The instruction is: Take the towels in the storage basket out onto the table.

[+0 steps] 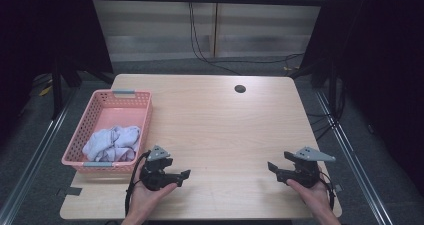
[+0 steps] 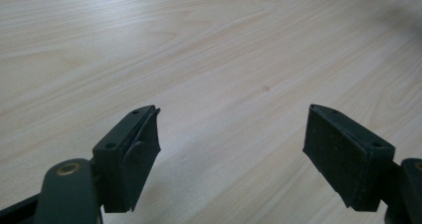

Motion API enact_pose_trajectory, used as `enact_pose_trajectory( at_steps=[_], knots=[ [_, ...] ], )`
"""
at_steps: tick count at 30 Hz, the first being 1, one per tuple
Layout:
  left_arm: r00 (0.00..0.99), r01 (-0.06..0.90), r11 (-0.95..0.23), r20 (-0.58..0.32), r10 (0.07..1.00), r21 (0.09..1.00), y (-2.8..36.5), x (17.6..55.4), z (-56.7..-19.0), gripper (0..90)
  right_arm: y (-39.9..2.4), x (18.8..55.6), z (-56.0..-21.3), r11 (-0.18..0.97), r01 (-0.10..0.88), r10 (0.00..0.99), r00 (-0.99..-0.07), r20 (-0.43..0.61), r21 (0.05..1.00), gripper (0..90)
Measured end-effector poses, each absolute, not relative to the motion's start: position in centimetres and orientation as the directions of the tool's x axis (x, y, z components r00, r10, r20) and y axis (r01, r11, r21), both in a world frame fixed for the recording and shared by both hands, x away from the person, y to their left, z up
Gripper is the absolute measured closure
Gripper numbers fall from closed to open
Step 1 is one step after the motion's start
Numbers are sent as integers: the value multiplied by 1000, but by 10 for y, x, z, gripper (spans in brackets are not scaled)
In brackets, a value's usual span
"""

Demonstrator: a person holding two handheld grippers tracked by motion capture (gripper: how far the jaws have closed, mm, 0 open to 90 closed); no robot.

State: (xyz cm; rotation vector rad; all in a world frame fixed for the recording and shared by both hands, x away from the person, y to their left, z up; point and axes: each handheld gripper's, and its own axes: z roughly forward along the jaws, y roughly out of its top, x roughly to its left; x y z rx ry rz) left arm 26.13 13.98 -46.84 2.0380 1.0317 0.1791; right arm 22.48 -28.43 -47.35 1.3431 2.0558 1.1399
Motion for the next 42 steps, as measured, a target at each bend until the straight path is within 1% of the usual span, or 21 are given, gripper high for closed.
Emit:
enact_pose_trajectory(
  at_steps=[5, 12, 14, 16, 19, 23, 24, 28, 31, 35, 36, 42],
  knots=[
    [663, 603, -329, -228, 713, 726, 139, 263, -468, 208, -286, 228, -476, 209, 547, 896, -439, 65, 810, 222],
    [663, 598, -314, -235, 711, 737, 144, 263, -463, 203, -287, 227, -474, 189, 542, 899, -431, 78, 819, 200],
    [664, 585, -305, -227, 712, 751, 144, 261, -458, 206, -288, 226, -473, 186, 546, 900, -429, 82, 817, 191],
    [669, 562, -317, -194, 717, 764, 145, 258, -452, 224, -289, 225, -472, 183, 541, 899, -430, 83, 821, 173],
    [673, 545, -296, -199, 712, 785, 147, 256, -441, 230, -290, 223, -471, 180, 546, 903, -422, 84, 819, 173],
    [691, 521, -303, -186, 699, 798, 152, 256, -429, 229, -292, 223, -471, 163, 546, 903, -419, 99, 822, 172],
    [688, 518, -297, -184, 702, 802, 158, 258, -423, 229, -292, 224, -471, 160, 547, 902, -419, 103, 821, 171],
    [674, 524, -281, -190, 714, 804, 171, 262, -416, 225, -292, 225, -471, 162, 550, 895, -432, 113, 819, 182],
    [666, 521, -291, -168, 727, 802, 182, 263, -409, 241, -292, 226, -470, 162, 544, 893, -435, 112, 824, 181],
    [650, 520, -284, -157, 744, 806, 194, 263, -402, 228, -291, 226, -470, 174, 544, 889, -446, 108, 821, 180],
    [643, 519, -297, -137, 753, 802, 204, 264, -395, 215, -290, 226, -470, 172, 549, 887, -447, 113, 818, 180],
    [590, 529, -254, -137, 796, 810, 242, 273, -377, 188, -288, 229, -471, 181, 549, 883, -455, 110, 816, 179]
  ],
)
